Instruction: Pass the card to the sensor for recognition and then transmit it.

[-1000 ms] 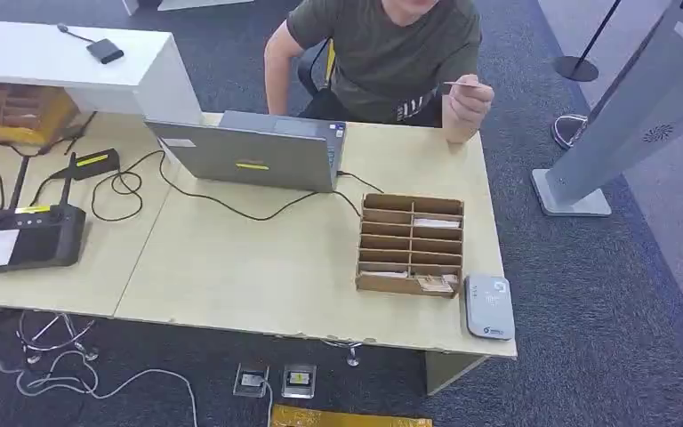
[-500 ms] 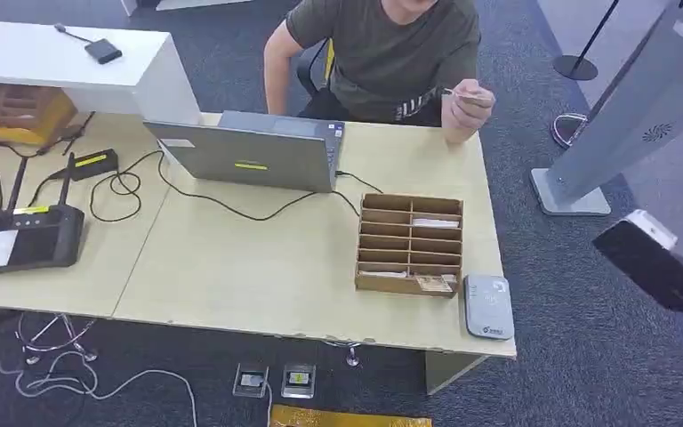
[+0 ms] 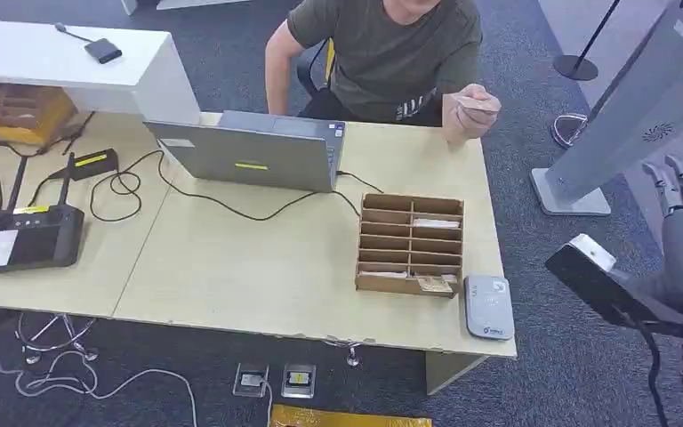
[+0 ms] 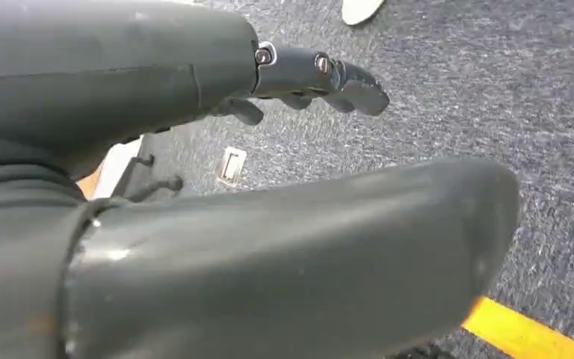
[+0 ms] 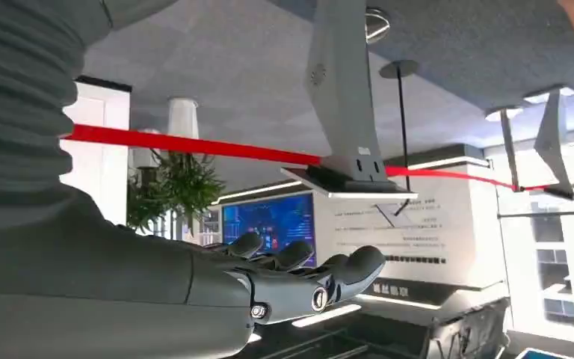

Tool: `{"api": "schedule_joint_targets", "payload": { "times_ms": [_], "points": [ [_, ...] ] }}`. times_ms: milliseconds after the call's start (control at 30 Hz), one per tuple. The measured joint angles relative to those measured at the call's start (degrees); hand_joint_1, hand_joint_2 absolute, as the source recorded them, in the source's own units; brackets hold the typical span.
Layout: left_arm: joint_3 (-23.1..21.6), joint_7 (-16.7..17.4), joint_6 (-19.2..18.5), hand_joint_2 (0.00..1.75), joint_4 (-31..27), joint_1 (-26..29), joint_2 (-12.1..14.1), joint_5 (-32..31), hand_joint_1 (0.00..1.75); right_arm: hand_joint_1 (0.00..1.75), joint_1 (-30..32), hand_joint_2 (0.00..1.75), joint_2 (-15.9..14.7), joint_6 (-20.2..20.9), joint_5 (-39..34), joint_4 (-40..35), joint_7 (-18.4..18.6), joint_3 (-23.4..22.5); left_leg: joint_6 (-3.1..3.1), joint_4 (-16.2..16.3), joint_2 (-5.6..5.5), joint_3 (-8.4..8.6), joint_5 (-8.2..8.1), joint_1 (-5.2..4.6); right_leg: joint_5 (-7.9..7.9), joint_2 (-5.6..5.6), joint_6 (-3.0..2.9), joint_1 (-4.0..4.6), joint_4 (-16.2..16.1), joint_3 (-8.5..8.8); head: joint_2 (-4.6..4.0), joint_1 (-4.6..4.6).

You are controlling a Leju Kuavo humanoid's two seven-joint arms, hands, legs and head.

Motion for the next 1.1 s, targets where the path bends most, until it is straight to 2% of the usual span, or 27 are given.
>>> {"api": "schedule_joint_targets", "payload": {
  "times_ms": [200,533,1100],
  "points": [
    [0.0,0.0,-0.4,0.0,0.0,0.0,0.3,-1.0,0.0,0.0,1.6,1.75,1.5,-0.1,2.6,0.0,0.0,0.2,-0.01,0.0,0.01,0.01,-0.01,0.01,0.0,0.01,0.0,0.0,0.0,-0.01,0.0,0.0],
    [0.0,0.0,-1.2,0.0,0.0,0.0,0.5,-3.0,0.0,0.0,2.9,1.75,4.1,-2.7,8.0,0.7,0.0,1.0,-0.02,0.0,0.01,0.02,-0.01,0.01,-0.01,0.01,0.0,0.0,0.0,-0.01,0.0,0.0],
    [0.0,0.0,-1.9,0.0,0.0,0.1,0.8,-4.0,0.0,0.0,4.2,1.75,7.5,-1.9,13.4,1.5,0.0,3.3,-0.02,0.0,0.02,0.02,-0.01,0.01,-0.01,0.02,-0.01,0.0,0.0,0.0,0.0,0.0]
  ]
}}
